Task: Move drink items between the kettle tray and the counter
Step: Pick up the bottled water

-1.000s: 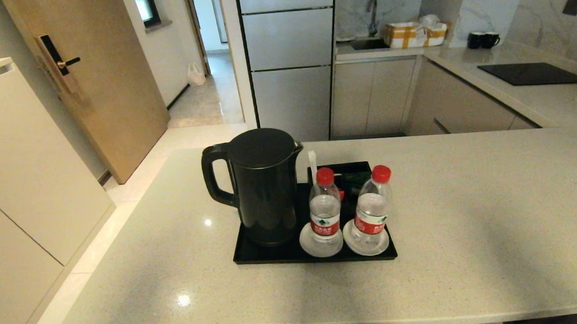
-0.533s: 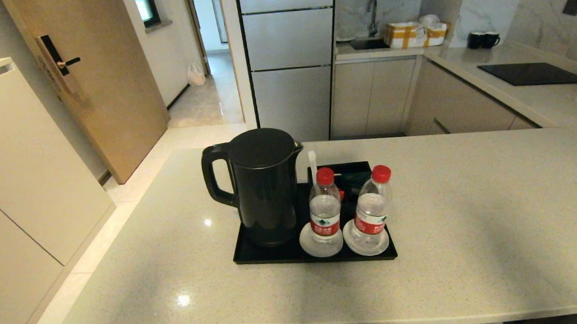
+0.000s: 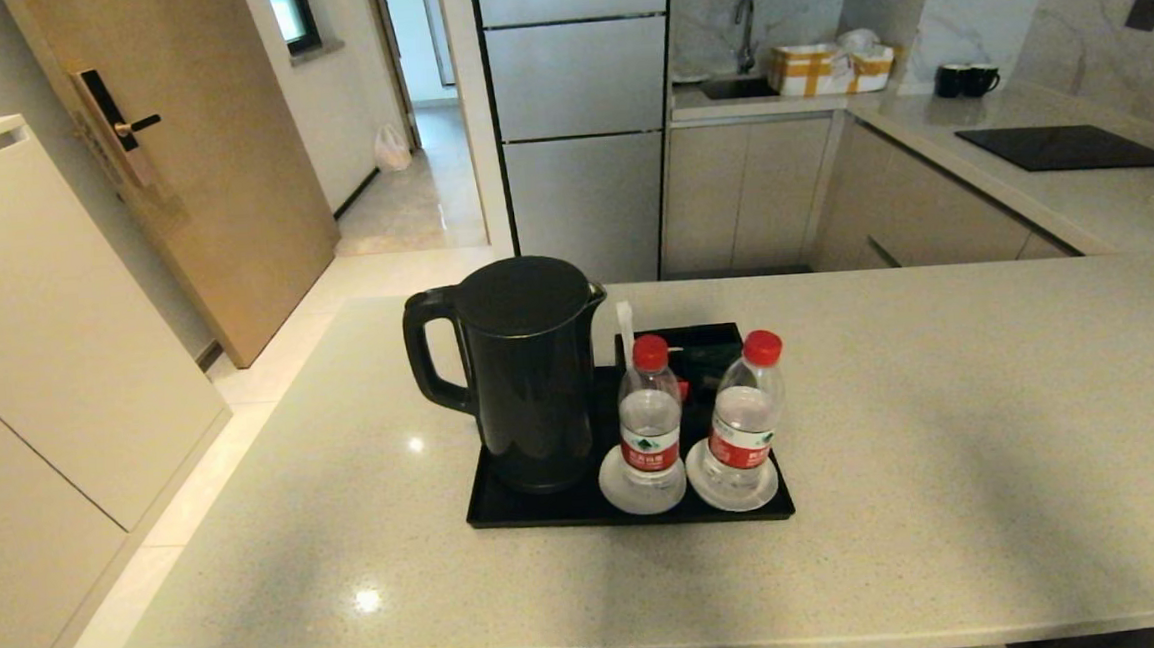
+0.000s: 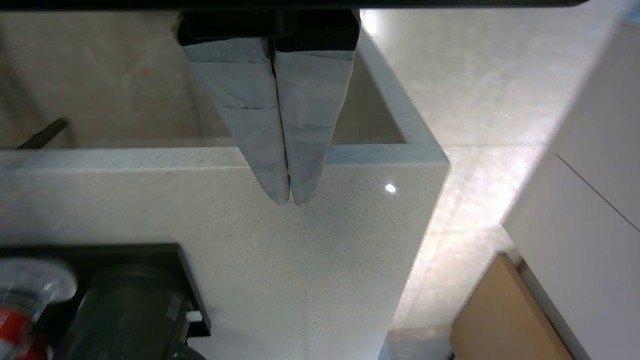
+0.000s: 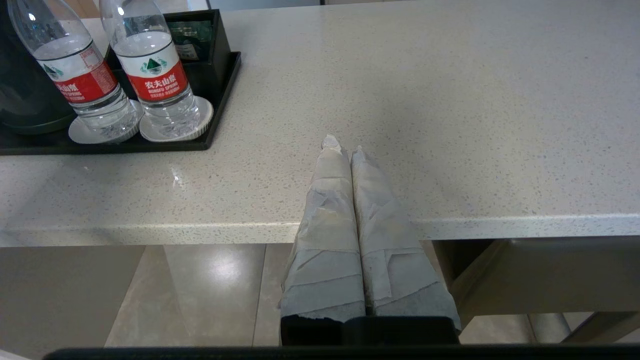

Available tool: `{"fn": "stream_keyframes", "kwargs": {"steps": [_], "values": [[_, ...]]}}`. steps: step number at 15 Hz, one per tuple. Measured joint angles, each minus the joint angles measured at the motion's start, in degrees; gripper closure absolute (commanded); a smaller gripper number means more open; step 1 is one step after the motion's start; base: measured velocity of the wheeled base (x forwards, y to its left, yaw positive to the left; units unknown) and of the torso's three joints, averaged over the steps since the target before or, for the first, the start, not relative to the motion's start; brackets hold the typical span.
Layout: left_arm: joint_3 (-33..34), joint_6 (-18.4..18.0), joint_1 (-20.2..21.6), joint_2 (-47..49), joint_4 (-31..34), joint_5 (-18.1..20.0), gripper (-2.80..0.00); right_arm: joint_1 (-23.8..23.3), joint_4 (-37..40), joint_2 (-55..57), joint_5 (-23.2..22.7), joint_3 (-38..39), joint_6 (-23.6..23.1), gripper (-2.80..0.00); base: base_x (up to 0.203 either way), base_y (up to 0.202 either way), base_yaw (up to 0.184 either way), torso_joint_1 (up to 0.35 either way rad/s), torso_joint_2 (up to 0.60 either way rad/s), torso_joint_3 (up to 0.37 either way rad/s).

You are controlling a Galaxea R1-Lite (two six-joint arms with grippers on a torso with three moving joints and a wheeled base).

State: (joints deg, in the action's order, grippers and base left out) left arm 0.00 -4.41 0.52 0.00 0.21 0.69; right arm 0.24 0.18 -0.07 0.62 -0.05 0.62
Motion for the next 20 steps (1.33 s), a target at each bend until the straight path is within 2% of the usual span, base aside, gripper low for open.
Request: {"fn": "stream_keyframes", "kwargs": {"steps": [1,4,7,9,14,17,20], "values": [[0.0,-1.4,0.1,0.0,0.1,0.2,0.00,0.0,0.0,0.0,0.0,0.0,0.0,0.00,0.000,0.000,0.000,0.000,0.00,0.000],[-0.2,0.0,0.0,0.0,0.6,-0.1,0.00,0.0,0.0,0.0,0.0,0.0,0.0,0.00,0.000,0.000,0.000,0.000,0.00,0.000],[-2.6,-3.9,0.0,0.0,5.9,0.4,0.00,0.0,0.0,0.0,0.0,0.0,0.0,0.00,0.000,0.000,0.000,0.000,0.00,0.000],[-5.0,-4.9,0.0,0.5,7.4,1.0,0.00,0.0,0.0,0.0,0.0,0.0,0.0,0.00,0.000,0.000,0.000,0.000,0.00,0.000],[-24.2,-3.5,0.0,12.9,7.5,1.4,0.00,0.0,0.0,0.0,0.0,0.0,0.0,0.00,0.000,0.000,0.000,0.000,0.00,0.000],[-32.3,1.5,-0.1,22.4,10.2,4.4,0.00,0.0,0.0,0.0,0.0,0.0,0.0,0.00,0.000,0.000,0.000,0.000,0.00,0.000],[-40.3,9.0,-0.2,36.1,14.3,12.8,0.00,0.0,0.0,0.0,0.0,0.0,0.0,0.00,0.000,0.000,0.000,0.000,0.00,0.000]]}}
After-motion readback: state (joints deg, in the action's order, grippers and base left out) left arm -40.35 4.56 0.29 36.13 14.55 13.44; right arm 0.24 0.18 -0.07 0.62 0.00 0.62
